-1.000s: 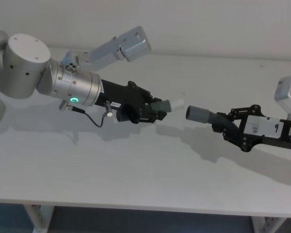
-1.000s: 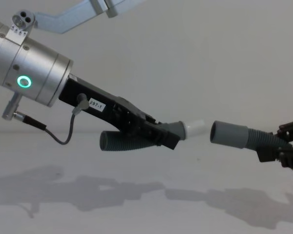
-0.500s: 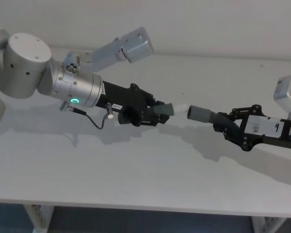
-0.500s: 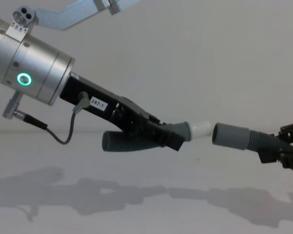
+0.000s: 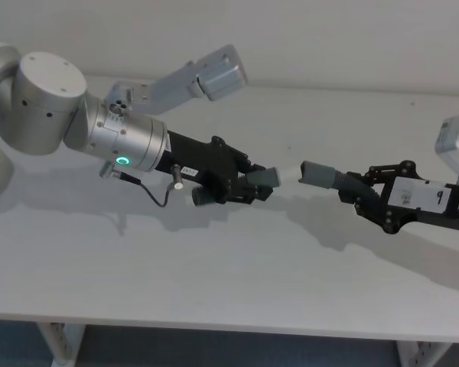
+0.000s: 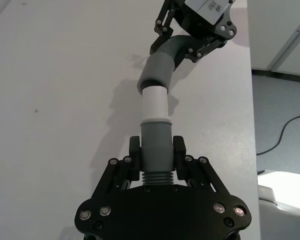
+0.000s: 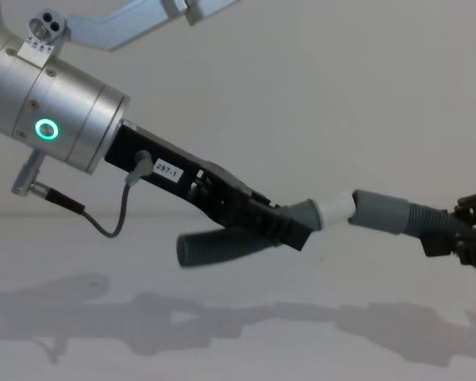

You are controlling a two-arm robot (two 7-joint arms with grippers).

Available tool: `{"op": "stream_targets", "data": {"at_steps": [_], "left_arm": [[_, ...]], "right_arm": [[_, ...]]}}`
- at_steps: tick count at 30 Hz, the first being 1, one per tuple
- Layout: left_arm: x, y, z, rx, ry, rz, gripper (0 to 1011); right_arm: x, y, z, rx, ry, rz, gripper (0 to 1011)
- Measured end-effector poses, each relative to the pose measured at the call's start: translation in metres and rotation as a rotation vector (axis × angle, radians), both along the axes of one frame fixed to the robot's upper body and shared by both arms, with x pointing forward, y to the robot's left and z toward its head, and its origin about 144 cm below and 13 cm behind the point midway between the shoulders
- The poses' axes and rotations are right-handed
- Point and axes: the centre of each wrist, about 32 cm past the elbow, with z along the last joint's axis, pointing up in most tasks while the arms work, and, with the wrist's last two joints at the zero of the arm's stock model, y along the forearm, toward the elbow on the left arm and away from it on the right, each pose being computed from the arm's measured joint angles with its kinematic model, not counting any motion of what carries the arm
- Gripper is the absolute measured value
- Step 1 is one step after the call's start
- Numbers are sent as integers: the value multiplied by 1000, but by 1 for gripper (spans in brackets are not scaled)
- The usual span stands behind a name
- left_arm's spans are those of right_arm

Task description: Use both hands to pick up one end of the pipe from the table, align the ends, and insert them.

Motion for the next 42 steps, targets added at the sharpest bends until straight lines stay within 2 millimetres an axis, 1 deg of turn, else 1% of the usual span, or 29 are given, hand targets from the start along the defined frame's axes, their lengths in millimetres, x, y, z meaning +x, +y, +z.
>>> {"op": "stream_targets", "data": {"at_steps": [15, 22, 32, 42], "left_arm": [[4, -6, -4, -1, 26, -16, 382], [5, -6, -4, 5, 24, -13, 383], [4, -7, -2, 29, 21, -11, 382], [2, -12, 5, 78, 13, -34, 383]], "right_arm": [[-6, -2, 6, 13, -18, 34, 275], [-8, -4, 5, 4, -35, 58, 275], [-9, -5, 2, -10, -62, 77, 275], [-9, -6, 1, -20, -82, 80, 275]]}}
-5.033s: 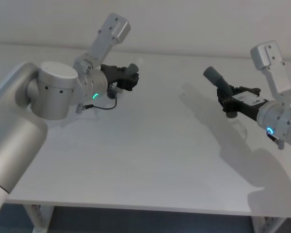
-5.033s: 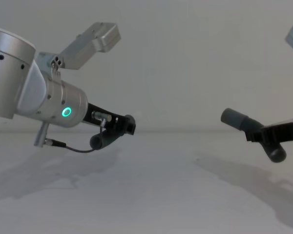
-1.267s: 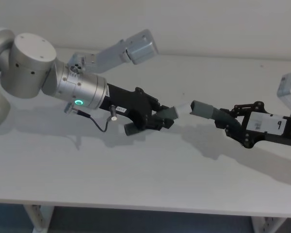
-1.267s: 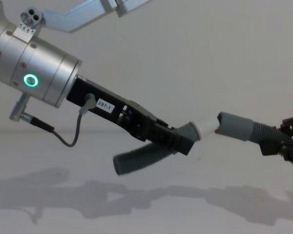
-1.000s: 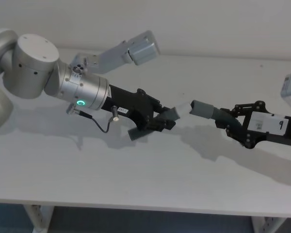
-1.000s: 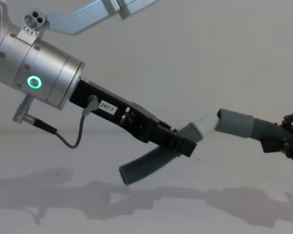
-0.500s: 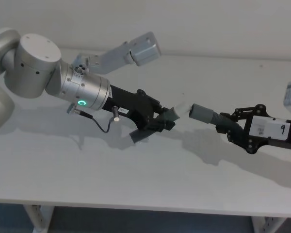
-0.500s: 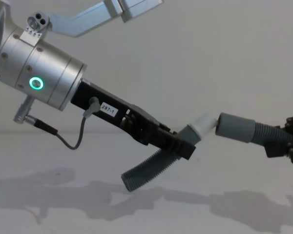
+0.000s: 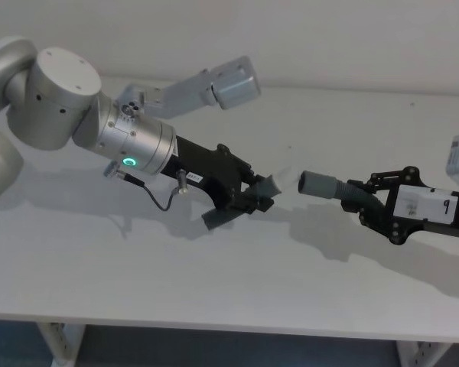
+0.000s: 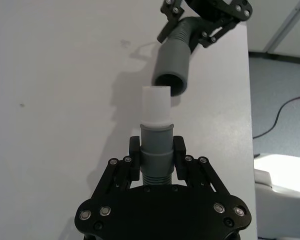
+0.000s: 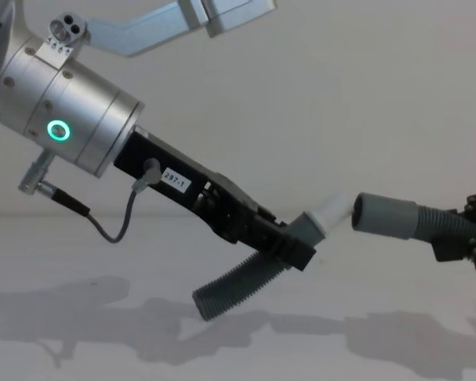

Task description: Use both hands to pick up one end of the pipe from the table, align the ends, and insert them.

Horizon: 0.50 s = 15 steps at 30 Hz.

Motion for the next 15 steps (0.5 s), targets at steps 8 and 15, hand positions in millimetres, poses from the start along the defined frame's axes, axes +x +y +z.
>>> {"op": "stream_targets", "data": {"at_steps": [8, 15], "left_arm": [[-2, -4, 7, 53, -6, -20, 382], [-3, -7, 16, 109, -13, -30, 382]], "right_arm": [[0, -1, -1, -14, -18, -4, 275], [0, -3, -4, -39, -62, -1, 275]]}}
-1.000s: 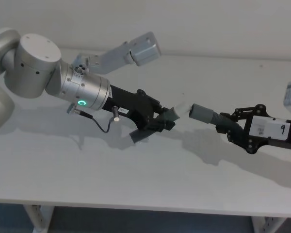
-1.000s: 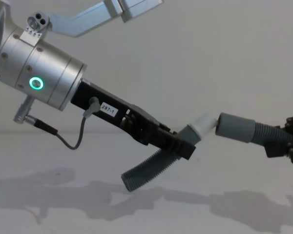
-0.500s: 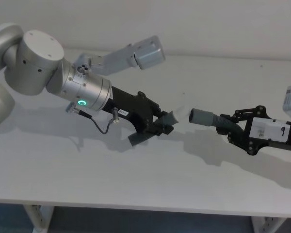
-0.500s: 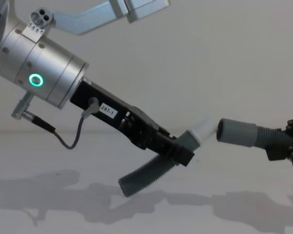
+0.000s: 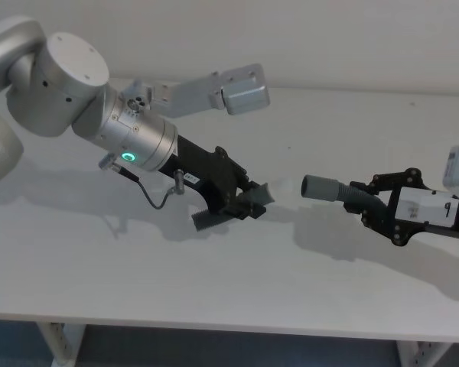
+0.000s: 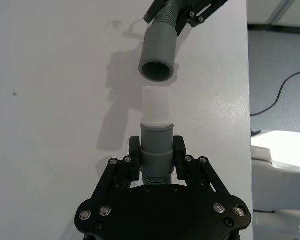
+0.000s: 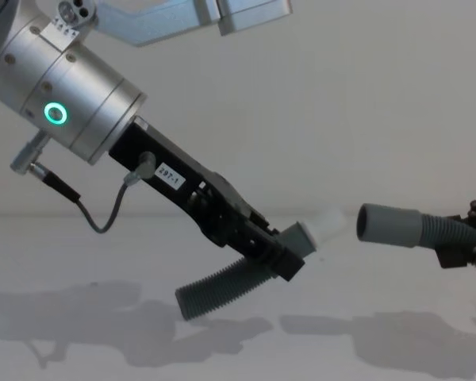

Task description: Use both hands to pick up one end of the pipe from the table, align the ends, and insert them.

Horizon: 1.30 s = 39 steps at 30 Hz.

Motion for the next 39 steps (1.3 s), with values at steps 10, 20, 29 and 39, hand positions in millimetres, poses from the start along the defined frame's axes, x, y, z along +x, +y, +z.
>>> {"op": "stream_targets", "data": {"at_steps": [10, 20, 29, 39], "left_arm": [[1, -3, 9, 54, -4, -2, 383], [5, -6, 13, 93, 12, -13, 382], [10, -12, 13, 117, 40, -31, 383], [14, -17, 13, 133, 57, -42, 383]], "right_arm": [[-1, -2, -5, -40, -91, 19, 275], [-3, -2, -8, -67, -176, 30, 275], [-6, 0, -7, -73, -238, 26, 275], [-9, 1, -8, -80, -310, 33, 275]]}}
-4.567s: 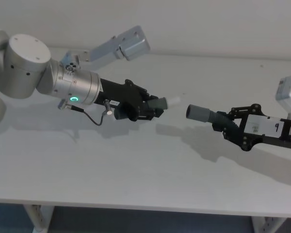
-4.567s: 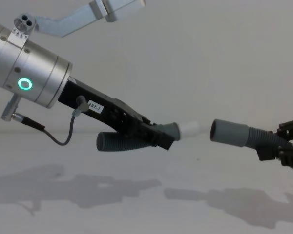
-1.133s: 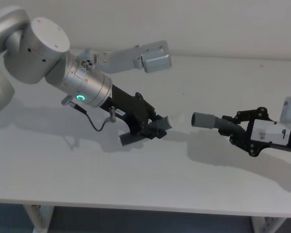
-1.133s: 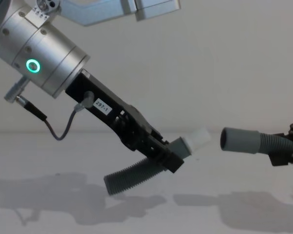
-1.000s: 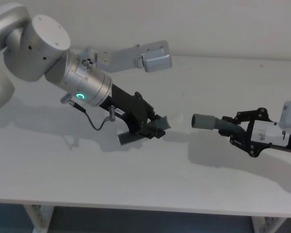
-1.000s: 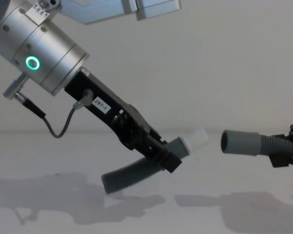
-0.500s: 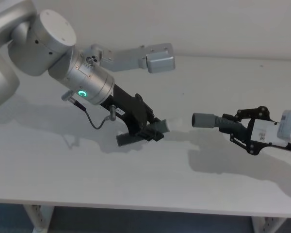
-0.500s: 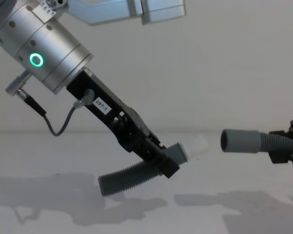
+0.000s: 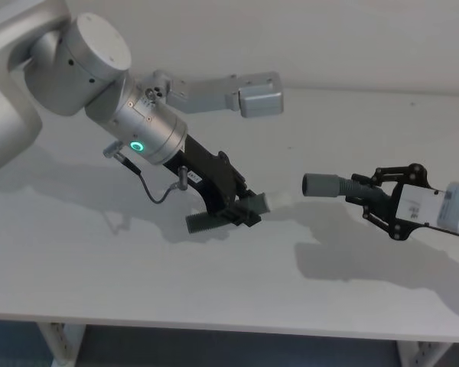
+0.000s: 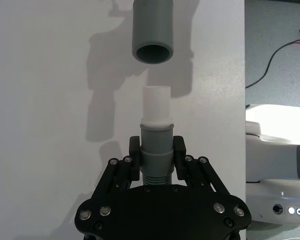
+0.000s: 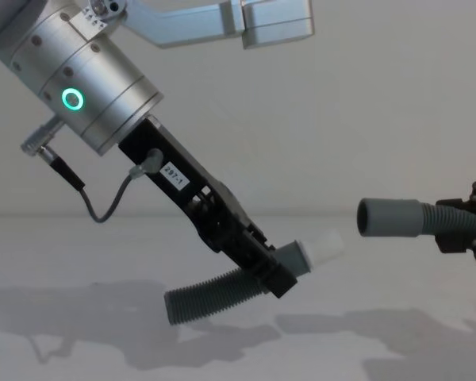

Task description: Use both hands to pick up one end of the pipe from the table, align the ends, and insert them.

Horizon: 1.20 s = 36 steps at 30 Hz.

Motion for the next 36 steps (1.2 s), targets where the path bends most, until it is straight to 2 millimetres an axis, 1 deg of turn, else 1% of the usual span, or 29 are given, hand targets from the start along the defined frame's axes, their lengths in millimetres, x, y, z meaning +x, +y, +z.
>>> {"op": "stream_targets", "data": {"at_steps": [17, 36], "left_arm": [[3, -4, 0, 10, 11, -7, 383], [5, -7, 1, 4, 23, -10, 383]], "right_arm": [[-4, 1, -9, -39, -99, 31, 276], [0, 5, -13, -56, -166, 31, 276]]}}
